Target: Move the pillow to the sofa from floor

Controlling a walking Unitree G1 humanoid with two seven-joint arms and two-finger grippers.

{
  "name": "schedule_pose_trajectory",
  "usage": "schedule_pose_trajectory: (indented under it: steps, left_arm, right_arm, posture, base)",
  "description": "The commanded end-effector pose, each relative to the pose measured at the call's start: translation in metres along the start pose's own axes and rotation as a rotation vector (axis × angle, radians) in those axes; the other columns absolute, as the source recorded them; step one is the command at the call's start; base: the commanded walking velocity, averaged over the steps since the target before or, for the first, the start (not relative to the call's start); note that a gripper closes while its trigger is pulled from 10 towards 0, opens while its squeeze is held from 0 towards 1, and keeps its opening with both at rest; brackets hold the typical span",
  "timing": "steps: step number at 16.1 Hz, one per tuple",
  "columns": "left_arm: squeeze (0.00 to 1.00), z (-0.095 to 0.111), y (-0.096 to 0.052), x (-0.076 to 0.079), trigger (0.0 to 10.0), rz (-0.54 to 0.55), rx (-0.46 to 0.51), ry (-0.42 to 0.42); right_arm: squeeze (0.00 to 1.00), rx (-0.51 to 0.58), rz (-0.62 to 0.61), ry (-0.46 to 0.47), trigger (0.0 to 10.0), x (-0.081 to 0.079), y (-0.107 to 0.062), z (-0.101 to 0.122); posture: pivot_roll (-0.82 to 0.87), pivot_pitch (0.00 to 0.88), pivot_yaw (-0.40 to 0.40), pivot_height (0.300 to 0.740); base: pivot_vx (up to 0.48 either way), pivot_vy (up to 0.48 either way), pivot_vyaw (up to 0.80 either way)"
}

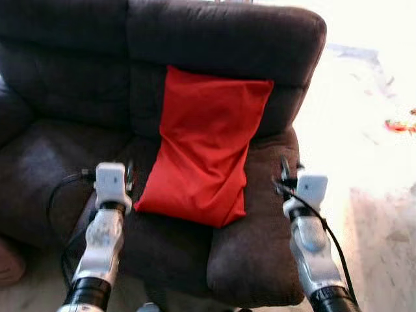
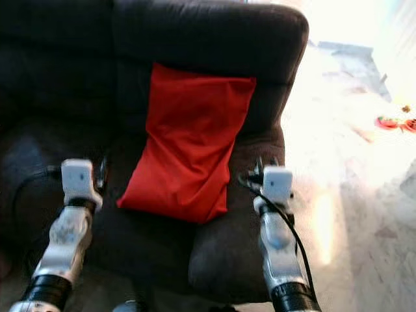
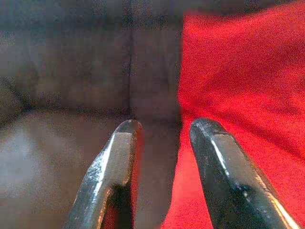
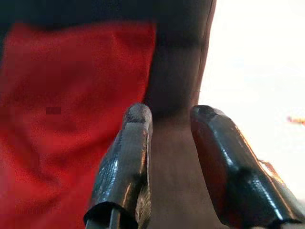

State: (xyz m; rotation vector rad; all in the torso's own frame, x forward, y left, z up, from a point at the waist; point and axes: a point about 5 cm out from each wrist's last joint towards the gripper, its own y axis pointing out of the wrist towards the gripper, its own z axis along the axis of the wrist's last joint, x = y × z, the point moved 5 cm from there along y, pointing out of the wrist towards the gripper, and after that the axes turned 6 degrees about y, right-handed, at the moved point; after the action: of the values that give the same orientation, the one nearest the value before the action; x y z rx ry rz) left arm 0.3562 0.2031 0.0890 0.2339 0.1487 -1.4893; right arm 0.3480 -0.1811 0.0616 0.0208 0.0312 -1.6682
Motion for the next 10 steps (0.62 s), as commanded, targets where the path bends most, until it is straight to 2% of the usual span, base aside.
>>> schedule_pose_trajectory:
  steps: [1,2,4,5,8,10]
  left_arm:
    - [0.0,-0.023,-0.006,0.0,10.0,-0.021,-0.083,0.011]
    - [0.0,-0.063,-0.023,-0.002,10.0,-0.031,-0.235,0.032]
    - [0.0,-0.09,-0.041,-0.006,10.0,-0.024,-0.341,0.031]
    - [0.0,-0.099,-0.047,-0.005,10.0,-0.035,-0.382,0.038]
    - [0.0,-0.142,-0.084,-0.002,10.0,-0.091,-0.574,0.074]
    - [0.0,-0.162,-0.104,0.004,10.0,-0.136,-0.675,0.107]
  right_arm:
    - [0.0,-0.1,-0.001,0.018,10.0,0.008,-0.007,-0.025]
    - [0.0,-0.216,-0.008,-0.011,10.0,0.014,-0.02,-0.056]
    - [0.0,-0.342,-0.019,-0.028,10.0,0.024,-0.038,-0.086]
    - [0.0,-0.374,-0.026,-0.031,10.0,0.027,-0.044,-0.094]
    - [0.0,-0.55,-0.057,-0.069,10.0,0.047,-0.074,-0.13]
    - [0.0,-0.627,-0.054,-0.093,10.0,0.05,-0.087,-0.143]
  posture:
    - [0.09,0.046,-0.058,0.74]
    - [0.08,0.038,-0.056,0.74]
    - [0.08,0.035,-0.056,0.74]
    - [0.09,0.033,-0.058,0.74]
    - [0.09,0.017,-0.06,0.74]
    - [0.09,0.009,-0.062,0.74]
  base:
    - [0.0,0.0,0.0]
    - [0.0,0.0,0.0]
    - [0.0,0.0,0.0]
    - [0.0,0.0,0.0]
    - [0.0,0.0,0.0]
    - [0.0,0.0,0.0]
